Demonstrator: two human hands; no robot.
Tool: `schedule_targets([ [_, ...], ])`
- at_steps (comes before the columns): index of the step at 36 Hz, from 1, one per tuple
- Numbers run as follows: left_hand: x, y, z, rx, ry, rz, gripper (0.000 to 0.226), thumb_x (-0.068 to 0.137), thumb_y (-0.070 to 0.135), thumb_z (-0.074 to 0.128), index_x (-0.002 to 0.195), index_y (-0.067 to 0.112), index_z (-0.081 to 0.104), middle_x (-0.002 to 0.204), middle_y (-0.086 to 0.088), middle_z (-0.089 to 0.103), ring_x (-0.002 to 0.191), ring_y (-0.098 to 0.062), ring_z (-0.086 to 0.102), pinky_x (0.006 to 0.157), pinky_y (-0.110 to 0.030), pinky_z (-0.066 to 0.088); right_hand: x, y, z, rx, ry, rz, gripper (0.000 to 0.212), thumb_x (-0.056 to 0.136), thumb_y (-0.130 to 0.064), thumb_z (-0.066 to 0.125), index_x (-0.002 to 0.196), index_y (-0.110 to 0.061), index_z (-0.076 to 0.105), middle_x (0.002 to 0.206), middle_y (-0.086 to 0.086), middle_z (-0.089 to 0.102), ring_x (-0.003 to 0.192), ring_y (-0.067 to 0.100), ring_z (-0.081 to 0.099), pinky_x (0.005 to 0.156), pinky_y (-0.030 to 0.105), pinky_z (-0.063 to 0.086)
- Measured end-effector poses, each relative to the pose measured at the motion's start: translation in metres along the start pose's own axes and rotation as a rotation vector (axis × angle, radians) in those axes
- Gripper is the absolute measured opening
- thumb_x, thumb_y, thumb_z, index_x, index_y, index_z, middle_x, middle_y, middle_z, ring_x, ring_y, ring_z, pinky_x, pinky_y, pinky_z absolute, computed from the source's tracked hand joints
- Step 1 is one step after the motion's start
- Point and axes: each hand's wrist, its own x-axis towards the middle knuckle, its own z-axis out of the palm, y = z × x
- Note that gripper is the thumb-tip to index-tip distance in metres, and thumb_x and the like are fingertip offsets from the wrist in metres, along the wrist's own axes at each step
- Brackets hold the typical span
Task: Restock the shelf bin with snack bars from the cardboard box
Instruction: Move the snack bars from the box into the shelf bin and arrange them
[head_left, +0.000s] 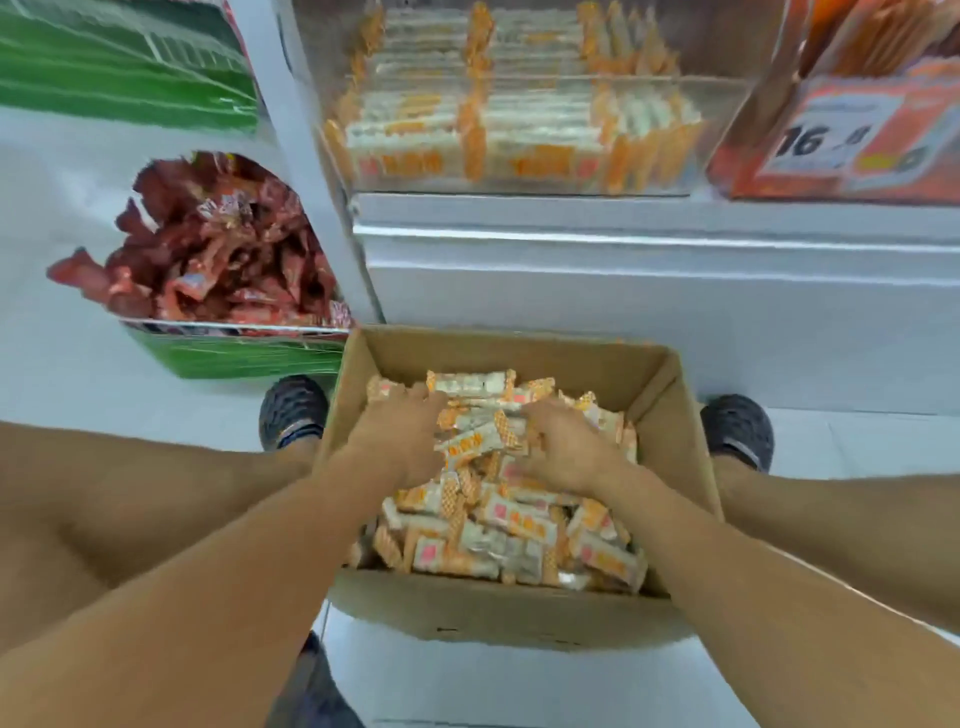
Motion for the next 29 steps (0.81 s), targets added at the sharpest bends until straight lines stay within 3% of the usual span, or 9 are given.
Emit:
schedule_targets([
  [3,-0.007,-0.006,0.040,-0.125,-0.099,-0.173,0.077,0.089,0.040,0.063,0.150,0.018,0.022,0.157,-0.006,0.019,0.144,-0.033,0.020,0.109,-0.048,0.038,-0.013,0.011,0.032,0.057,-0.123,0.046,0.112,0.075,-0.061,0.076,0.158,-0.026,0.011,0.165,0.004,0.014,0.147,0.028,0.027,0.113,0.043,0.037],
  [5,-0.005,-0.003,0.045,-0.154,-0.146,-0.228,0.080,0.088,0.038,0.065,0.151,0.020,0.020,0.159,-0.005,0.014,0.144,-0.035,0.017,0.110,-0.050,0.036,-0.012,0.013,0.037,0.032,-0.039,0.098,0.109,0.075,-0.056,0.079,0.155,-0.026,0.011,0.154,0.009,0.033,0.131,0.030,0.048,0.098,0.044,0.049],
  [7,0.000,-0.001,0.044,-0.136,-0.199,-0.250,0.068,0.087,0.032,0.065,0.145,0.022,0.031,0.154,-0.006,0.024,0.138,-0.038,0.029,0.106,-0.052,0.041,-0.007,0.010,0.030,0.021,-0.017,0.216,0.103,0.076,-0.049,0.082,0.151,-0.019,0.017,0.132,0.011,0.053,0.108,0.030,0.060,0.081,0.041,0.055],
  [10,0.002,-0.002,0.047,-0.006,-0.292,-0.216,0.064,0.087,0.026,0.063,0.144,0.023,0.034,0.147,-0.004,0.034,0.129,-0.036,0.043,0.100,-0.049,0.047,0.000,0.010,0.027,-0.083,-0.098,0.261,0.076,0.078,-0.051,0.079,0.129,-0.012,0.039,0.117,0.008,0.059,0.099,0.027,0.059,0.078,0.040,0.054],
  [13,0.004,-0.005,0.051,0.006,-0.315,-0.189,0.087,0.084,0.019,0.068,0.155,0.025,0.017,0.153,-0.005,0.028,0.132,-0.035,0.044,0.099,-0.048,0.049,0.004,0.011,0.030,-0.114,-0.073,0.262,0.041,0.086,-0.036,0.074,0.112,-0.014,0.051,0.112,0.008,0.061,0.091,0.024,0.056,0.073,0.036,0.051],
  [18,0.007,-0.006,0.039,-0.014,-0.437,-0.113,0.129,0.069,0.002,0.085,0.158,0.029,-0.004,0.159,-0.009,0.015,0.142,-0.038,0.032,0.103,-0.048,0.047,0.005,0.011,0.029,-0.164,-0.032,0.259,0.028,0.085,-0.032,0.076,0.096,-0.015,0.057,0.094,0.003,0.061,0.085,0.023,0.061,0.069,0.035,0.054],
  [23,0.003,-0.012,0.035,0.054,-0.348,-0.066,0.105,0.077,-0.017,0.066,0.156,0.017,0.005,0.150,-0.016,0.029,0.123,-0.036,0.053,0.092,-0.041,0.053,0.004,0.026,0.025,-0.114,-0.114,0.264,0.039,0.087,-0.019,0.071,0.124,-0.016,0.060,0.115,0.006,0.063,0.098,0.025,0.063,0.080,0.038,0.057],
  [26,0.000,-0.012,0.035,0.110,-0.236,-0.064,0.092,0.080,-0.017,0.062,0.152,0.010,0.013,0.146,-0.019,0.036,0.113,-0.035,0.060,0.080,-0.038,0.055,0.001,0.034,0.020,-0.022,-0.153,0.278,0.039,0.086,-0.021,0.075,0.120,-0.014,0.059,0.105,0.004,0.059,0.091,0.022,0.057,0.070,0.032,0.047],
  [29,-0.002,-0.007,0.032,0.166,-0.237,-0.020,0.086,0.082,-0.018,0.056,0.152,0.010,0.015,0.145,-0.021,0.036,0.116,-0.036,0.058,0.086,-0.042,0.055,0.001,0.035,0.010,0.065,-0.167,0.261,0.037,0.083,-0.025,0.079,0.114,-0.011,0.064,0.093,0.003,0.059,0.088,0.024,0.058,0.070,0.035,0.047],
])
